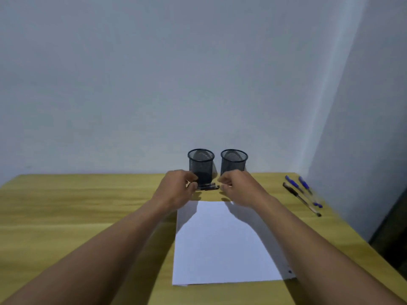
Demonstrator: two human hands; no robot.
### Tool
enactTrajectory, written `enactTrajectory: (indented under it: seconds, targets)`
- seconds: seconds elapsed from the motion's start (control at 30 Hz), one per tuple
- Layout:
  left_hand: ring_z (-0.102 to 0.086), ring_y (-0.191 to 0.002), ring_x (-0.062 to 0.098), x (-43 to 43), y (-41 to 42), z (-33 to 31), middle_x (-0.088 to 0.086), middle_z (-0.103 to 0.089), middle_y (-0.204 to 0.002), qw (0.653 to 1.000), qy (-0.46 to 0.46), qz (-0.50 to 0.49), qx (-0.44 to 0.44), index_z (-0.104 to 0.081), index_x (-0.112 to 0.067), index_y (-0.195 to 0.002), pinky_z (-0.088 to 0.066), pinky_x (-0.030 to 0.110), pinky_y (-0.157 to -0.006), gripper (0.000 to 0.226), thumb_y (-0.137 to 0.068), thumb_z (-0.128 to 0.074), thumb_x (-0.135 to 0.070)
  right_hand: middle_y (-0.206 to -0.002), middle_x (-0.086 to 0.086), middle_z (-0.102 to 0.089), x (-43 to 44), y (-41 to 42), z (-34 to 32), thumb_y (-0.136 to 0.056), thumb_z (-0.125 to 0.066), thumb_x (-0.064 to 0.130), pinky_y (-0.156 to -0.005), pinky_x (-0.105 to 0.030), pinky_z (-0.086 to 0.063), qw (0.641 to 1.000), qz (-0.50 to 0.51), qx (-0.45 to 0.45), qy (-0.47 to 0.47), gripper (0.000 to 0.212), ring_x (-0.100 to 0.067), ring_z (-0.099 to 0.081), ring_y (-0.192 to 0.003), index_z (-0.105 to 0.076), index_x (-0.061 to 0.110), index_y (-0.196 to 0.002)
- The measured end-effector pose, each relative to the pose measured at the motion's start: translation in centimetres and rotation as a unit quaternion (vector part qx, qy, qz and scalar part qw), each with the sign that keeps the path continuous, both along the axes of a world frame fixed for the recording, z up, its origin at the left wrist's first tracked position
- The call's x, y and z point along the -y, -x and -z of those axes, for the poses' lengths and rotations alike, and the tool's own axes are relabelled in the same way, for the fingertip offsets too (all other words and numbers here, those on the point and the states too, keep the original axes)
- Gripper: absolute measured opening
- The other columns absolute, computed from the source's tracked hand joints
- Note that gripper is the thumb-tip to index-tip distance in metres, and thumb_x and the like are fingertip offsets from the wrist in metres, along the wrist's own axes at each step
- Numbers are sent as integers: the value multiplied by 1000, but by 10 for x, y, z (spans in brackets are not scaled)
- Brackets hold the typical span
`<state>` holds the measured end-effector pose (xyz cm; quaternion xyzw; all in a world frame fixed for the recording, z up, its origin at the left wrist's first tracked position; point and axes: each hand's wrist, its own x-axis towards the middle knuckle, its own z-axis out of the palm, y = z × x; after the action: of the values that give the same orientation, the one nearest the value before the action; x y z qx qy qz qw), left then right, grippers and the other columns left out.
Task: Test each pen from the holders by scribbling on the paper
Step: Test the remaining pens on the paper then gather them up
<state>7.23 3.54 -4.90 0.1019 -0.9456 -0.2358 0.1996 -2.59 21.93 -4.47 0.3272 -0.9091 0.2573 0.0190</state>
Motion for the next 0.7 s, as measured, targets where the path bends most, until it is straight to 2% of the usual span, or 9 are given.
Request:
enactTrajectory:
  seconds: [0.1,0.23,0.37,0.53,0.7]
  targets:
    - [-66,-102,16,25,-4,9,0,-73,-114,1000,-18,1,21,-71,-19,-117,-50,29,-85,27,-95,-62,-30,-117,-10,-75,23,2,11,-96,-59,14,-79,-28,-51,999,-17,29,1,27,-27,-68,-109,-72,15,-121]
    - [-66,-101,17,41,-5,22,2,-73,-113,999,-1,1,32,-72,-18,-118,-46,24,-81,28,-96,-60,-29,-121,-8,-74,41,11,21,-98,-54,11,-96,-34,-51,998,-39,10,-50,34,-27,-65,-114,-70,17,-127]
    - [-65,-99,21,49,0,35,3,-73,-111,999,23,0,40,-72,-18,-116,-42,24,-76,26,-93,-62,-26,-125,-7,-72,47,17,28,-98,-53,11,-99,-36,-50,996,-41,-18,-77,35,-28,-62,-119,-70,20,-127]
    - [-65,-96,22,49,5,39,2,-74,-107,998,47,-7,34,-73,-18,-114,-49,28,-78,25,-92,-63,-25,-114,-7,-74,48,20,31,-95,-57,11,-90,-41,-54,992,-54,-47,-100,30,-30,-65,-110,-73,19,-120]
    - [-64,-95,22,48,5,38,4,-74,-106,998,62,0,34,-75,-19,-113,-41,22,-74,24,-92,-65,-19,-103,-5,-74,47,15,31,-95,-57,12,-81,-41,-55,990,-65,-65,-110,24,-28,-66,-99,-77,20,-107]
